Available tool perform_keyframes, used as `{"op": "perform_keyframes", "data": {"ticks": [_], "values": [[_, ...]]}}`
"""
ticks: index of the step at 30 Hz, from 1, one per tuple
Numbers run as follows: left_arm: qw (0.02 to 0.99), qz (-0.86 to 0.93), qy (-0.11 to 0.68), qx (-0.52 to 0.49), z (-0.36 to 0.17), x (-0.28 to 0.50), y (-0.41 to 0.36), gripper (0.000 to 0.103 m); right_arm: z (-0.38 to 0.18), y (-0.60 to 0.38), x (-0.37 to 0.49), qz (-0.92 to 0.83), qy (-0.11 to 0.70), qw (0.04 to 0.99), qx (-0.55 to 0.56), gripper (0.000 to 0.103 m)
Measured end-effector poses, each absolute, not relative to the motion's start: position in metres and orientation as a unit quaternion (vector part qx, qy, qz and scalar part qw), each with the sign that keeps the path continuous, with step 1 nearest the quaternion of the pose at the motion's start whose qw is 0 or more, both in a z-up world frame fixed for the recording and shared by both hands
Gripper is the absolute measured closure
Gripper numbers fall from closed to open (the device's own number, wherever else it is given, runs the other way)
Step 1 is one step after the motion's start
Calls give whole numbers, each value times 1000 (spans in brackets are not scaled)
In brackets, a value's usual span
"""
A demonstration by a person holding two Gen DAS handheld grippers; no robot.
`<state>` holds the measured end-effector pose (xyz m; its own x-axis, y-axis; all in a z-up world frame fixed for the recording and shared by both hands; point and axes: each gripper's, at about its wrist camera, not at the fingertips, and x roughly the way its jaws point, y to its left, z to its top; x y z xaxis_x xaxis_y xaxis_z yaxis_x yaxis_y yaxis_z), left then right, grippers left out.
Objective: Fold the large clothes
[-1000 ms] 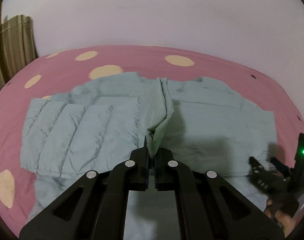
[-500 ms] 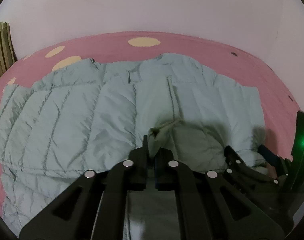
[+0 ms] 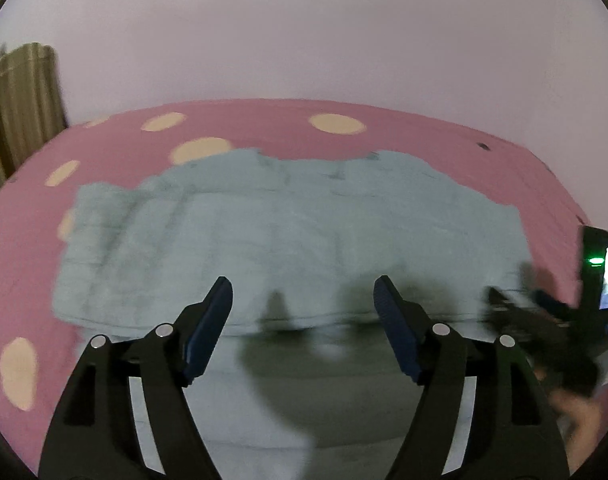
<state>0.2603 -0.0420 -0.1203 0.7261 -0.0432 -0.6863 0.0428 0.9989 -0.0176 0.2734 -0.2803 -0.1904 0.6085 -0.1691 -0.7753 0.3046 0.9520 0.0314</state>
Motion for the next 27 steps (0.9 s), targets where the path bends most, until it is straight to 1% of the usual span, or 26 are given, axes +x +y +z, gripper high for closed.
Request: {"op": "perform_keyframes", "data": {"ticks": [4,8,12,16,17,18,19,21,22,23,24,27], "values": [[934,33,356,1,-115,258,10,29,-168,-264,265,-106,404,903,96,19],[927,77,366,-25,-117,265,60,28,-152,-227,279,-55,400,908,108,19],[924,107,365,-40,-120,268,95,28,-150,-187,300,-25,407,909,87,19],[922,116,366,-40,-125,269,113,28,-164,-163,320,-11,430,900,76,21],[922,117,366,-41,-126,268,115,28,-170,-159,325,-7,440,895,78,32],[921,120,368,-44,-128,269,120,28,-173,-156,327,-5,449,890,77,41],[920,121,369,-46,-129,270,122,28,-178,-153,329,3,459,885,79,57],[920,120,371,-49,-131,270,125,28,-183,-148,329,14,465,882,78,70],[920,120,371,-50,-131,270,127,28,-182,-146,327,14,461,884,73,82],[920,119,370,-51,-131,270,128,28,-179,-148,324,12,453,889,71,91],[921,118,369,-52,-130,270,129,28,-173,-151,320,9,444,893,72,95],[924,118,360,-56,-125,271,132,28,-158,-170,312,-19,416,907,70,97]]}}
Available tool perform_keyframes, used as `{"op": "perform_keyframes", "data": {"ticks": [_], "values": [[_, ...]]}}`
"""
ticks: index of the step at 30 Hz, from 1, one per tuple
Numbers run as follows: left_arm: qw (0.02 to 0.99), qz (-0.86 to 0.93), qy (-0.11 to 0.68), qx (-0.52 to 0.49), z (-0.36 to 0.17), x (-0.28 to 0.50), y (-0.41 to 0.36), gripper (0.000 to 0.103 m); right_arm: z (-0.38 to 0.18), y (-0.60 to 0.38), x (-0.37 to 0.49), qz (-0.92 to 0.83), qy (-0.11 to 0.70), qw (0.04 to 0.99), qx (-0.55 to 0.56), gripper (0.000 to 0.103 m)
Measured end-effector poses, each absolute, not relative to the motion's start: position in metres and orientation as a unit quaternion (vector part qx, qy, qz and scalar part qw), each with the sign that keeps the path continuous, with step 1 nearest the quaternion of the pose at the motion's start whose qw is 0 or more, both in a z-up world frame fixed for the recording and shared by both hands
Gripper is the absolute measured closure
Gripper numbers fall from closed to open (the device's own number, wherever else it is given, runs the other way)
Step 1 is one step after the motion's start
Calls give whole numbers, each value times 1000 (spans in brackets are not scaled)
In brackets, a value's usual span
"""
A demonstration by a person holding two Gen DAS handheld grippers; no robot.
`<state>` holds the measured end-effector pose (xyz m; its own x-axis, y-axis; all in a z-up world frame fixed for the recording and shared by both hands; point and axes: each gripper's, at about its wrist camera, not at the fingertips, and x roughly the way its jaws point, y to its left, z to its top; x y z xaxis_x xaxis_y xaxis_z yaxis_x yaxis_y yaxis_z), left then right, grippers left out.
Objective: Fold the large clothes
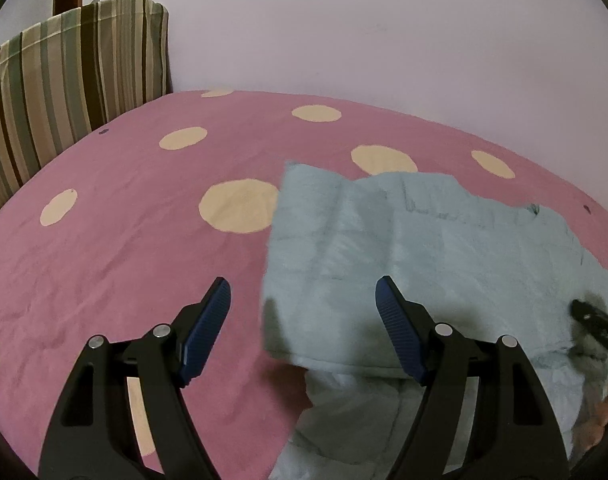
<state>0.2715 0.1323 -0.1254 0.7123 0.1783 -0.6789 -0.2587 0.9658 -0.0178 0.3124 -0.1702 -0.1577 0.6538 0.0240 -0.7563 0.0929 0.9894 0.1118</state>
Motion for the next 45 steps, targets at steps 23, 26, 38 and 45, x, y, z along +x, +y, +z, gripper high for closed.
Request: {"op": "perform_keyframes", "data": {"ticks": [23,26,38,45], "values": [[890,103,445,8,-195,348,87,28,-206,-271,320,-90,455,884,67,97],[890,101,444,3,-192,346,89,28,-197,-268,319,-85,452,886,57,95],[919,59,391,-2,-138,354,57,28,-141,-233,343,-48,393,916,61,51],[902,66,426,19,-174,395,34,28,-186,-213,384,-39,441,896,43,51]]}}
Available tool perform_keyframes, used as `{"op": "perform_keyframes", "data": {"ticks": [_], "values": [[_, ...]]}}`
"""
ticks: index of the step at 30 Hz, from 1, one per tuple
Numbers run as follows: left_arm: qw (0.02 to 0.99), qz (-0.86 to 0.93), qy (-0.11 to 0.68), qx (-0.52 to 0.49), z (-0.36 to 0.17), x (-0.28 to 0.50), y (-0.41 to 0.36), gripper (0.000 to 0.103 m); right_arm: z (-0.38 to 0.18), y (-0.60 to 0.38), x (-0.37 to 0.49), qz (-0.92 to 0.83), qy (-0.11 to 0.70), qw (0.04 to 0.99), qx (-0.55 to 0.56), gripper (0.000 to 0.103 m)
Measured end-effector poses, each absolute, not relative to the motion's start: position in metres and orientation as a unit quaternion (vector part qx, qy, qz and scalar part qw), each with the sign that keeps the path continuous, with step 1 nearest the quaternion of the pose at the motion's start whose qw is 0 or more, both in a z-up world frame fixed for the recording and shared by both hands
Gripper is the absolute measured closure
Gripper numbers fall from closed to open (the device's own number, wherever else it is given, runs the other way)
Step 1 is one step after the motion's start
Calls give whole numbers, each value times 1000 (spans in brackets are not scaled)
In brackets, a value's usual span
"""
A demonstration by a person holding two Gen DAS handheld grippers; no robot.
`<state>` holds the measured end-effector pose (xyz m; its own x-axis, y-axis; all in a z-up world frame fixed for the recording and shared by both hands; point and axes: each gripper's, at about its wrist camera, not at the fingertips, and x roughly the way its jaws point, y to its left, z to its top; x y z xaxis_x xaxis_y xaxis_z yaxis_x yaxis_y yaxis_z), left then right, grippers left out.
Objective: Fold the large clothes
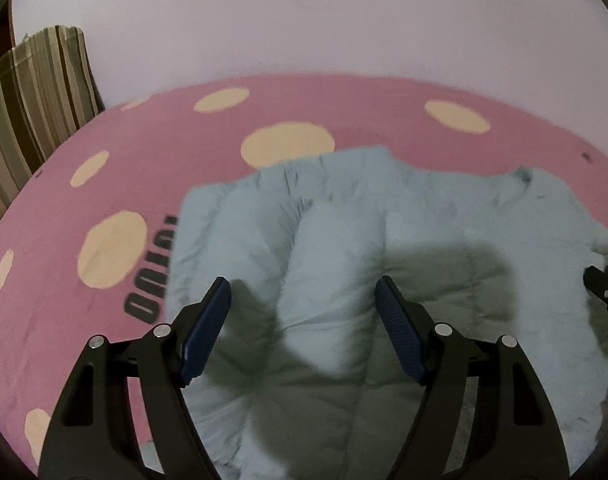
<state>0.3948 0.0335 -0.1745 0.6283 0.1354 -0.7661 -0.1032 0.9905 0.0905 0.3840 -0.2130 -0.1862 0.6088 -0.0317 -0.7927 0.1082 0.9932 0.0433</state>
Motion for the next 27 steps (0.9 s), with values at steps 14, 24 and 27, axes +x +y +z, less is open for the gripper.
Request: {"op": "perform_keyframes", "data": {"ticks": [14,24,27], "values": [[906,59,418,16,-171,367,36,28,-175,-220,344,-39,427,902,50,50],[890,65,450,35,-200,358,35,27,-213,-223,337,-47,457,887,41,50],[888,69,453,42,-208,359,33,27,-216,-220,337,-50,455,889,32,49]]}}
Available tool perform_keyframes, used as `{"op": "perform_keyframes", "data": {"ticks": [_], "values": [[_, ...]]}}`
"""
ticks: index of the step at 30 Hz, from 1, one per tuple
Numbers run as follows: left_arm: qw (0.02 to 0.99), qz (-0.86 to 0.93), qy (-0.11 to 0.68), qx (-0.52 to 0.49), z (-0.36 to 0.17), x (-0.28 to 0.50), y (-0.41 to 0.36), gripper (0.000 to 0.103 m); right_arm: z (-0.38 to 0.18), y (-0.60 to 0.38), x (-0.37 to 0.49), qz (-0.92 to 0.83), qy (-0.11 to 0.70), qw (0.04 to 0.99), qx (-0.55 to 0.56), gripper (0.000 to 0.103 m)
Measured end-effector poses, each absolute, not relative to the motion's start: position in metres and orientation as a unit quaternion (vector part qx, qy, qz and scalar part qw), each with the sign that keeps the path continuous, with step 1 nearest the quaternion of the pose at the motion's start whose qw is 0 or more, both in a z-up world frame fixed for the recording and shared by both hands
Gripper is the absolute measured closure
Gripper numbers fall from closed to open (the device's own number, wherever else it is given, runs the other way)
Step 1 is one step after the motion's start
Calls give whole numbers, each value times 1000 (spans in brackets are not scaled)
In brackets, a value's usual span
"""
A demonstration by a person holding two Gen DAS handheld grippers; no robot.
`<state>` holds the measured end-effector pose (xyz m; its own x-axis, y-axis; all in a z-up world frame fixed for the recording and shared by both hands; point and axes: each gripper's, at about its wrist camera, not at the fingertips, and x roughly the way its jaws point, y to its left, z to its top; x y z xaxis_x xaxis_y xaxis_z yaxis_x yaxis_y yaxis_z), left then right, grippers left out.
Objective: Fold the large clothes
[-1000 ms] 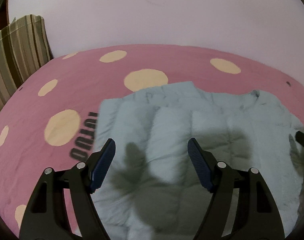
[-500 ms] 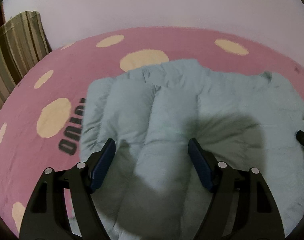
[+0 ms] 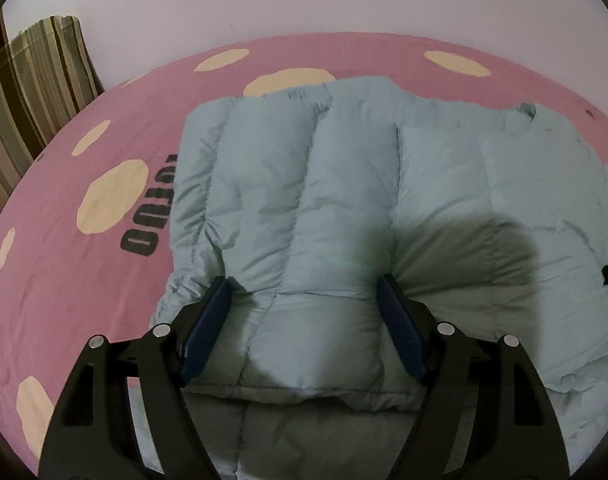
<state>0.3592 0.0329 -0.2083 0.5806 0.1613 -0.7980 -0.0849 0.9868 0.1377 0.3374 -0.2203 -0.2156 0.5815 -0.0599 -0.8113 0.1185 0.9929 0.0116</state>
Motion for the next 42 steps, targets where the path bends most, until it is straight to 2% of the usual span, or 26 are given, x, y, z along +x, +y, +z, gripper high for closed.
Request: {"op": "perform_keyframes", "data": {"ticks": [8,11,14,18,29,40,41,42], "values": [[890,68,450,33,-189,348,37,27,-190,-226,320,-49,439,895,59,49],[893,63,445,10,-172,322,51,27,-171,-229,292,-50,421,904,56,48],[897,62,438,-7,-159,293,69,23,-157,-240,253,-51,411,908,66,41],[899,64,432,-30,-146,242,96,22,-151,-254,205,-58,414,905,76,40],[884,69,459,-59,-157,116,137,22,-169,-279,77,-75,442,889,94,40],[868,43,479,-120,-177,52,157,21,-196,-281,20,-66,463,877,113,38],[870,42,477,-117,-177,50,156,22,-196,-281,18,-66,462,877,113,38],[870,39,477,-115,-177,49,155,29,-196,-279,16,-66,462,877,113,38]]}}
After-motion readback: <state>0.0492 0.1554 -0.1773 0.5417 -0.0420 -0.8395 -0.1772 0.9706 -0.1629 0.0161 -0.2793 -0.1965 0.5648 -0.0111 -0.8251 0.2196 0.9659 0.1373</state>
